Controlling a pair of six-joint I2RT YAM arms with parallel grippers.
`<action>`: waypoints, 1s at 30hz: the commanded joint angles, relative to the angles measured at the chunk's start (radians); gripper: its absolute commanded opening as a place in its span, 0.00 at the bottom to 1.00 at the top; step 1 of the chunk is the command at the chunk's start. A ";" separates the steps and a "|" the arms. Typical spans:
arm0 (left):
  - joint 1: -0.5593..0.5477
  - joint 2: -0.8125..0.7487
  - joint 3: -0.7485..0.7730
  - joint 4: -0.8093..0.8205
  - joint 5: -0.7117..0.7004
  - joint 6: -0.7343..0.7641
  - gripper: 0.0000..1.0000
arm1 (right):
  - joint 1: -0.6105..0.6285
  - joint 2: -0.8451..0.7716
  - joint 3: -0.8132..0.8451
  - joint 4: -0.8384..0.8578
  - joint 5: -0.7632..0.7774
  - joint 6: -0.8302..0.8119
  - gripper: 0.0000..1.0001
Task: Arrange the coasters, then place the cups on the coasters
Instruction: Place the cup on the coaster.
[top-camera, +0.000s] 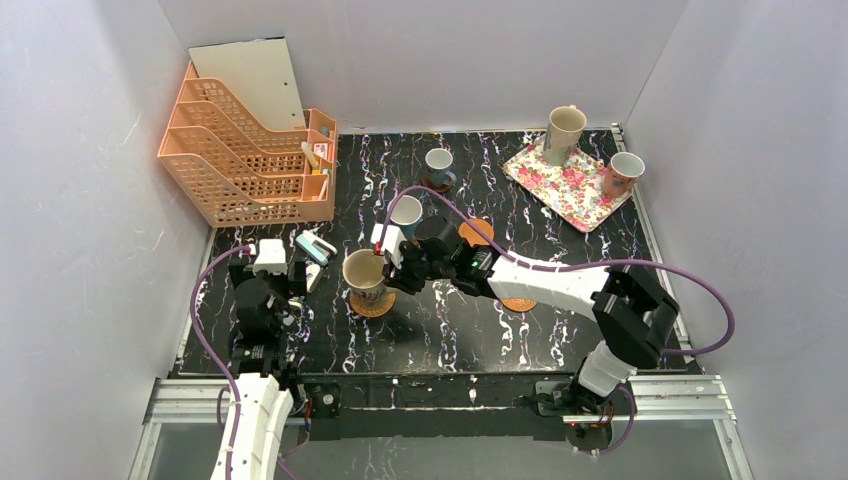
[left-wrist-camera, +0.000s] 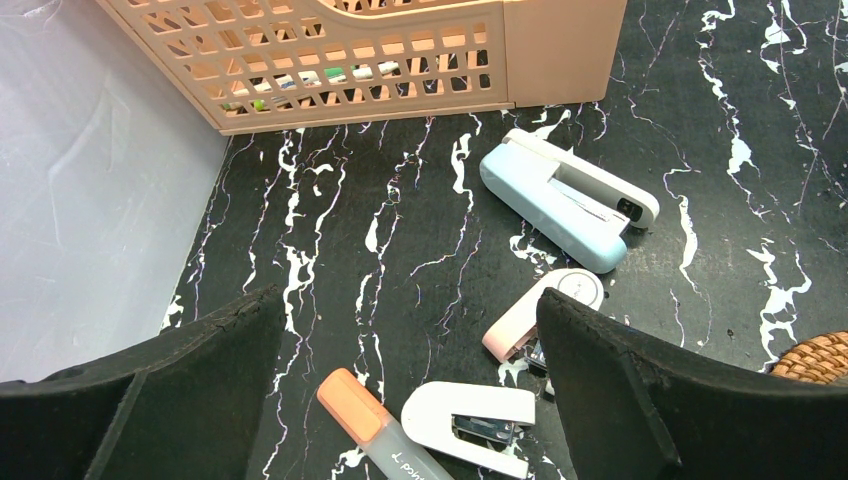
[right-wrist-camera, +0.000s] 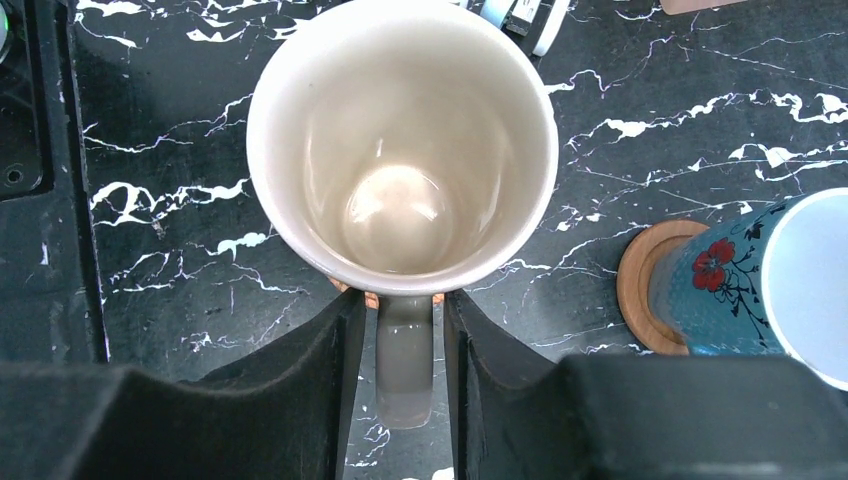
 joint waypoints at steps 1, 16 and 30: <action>0.005 -0.004 -0.011 0.019 -0.018 -0.003 0.94 | 0.007 -0.030 0.043 0.060 -0.020 -0.003 0.44; 0.005 -0.004 -0.012 0.019 -0.019 -0.003 0.94 | 0.007 -0.112 0.050 0.035 0.008 -0.029 0.86; 0.005 -0.002 -0.013 0.022 -0.017 -0.001 0.94 | 0.003 -0.333 -0.025 0.182 0.320 -0.116 0.98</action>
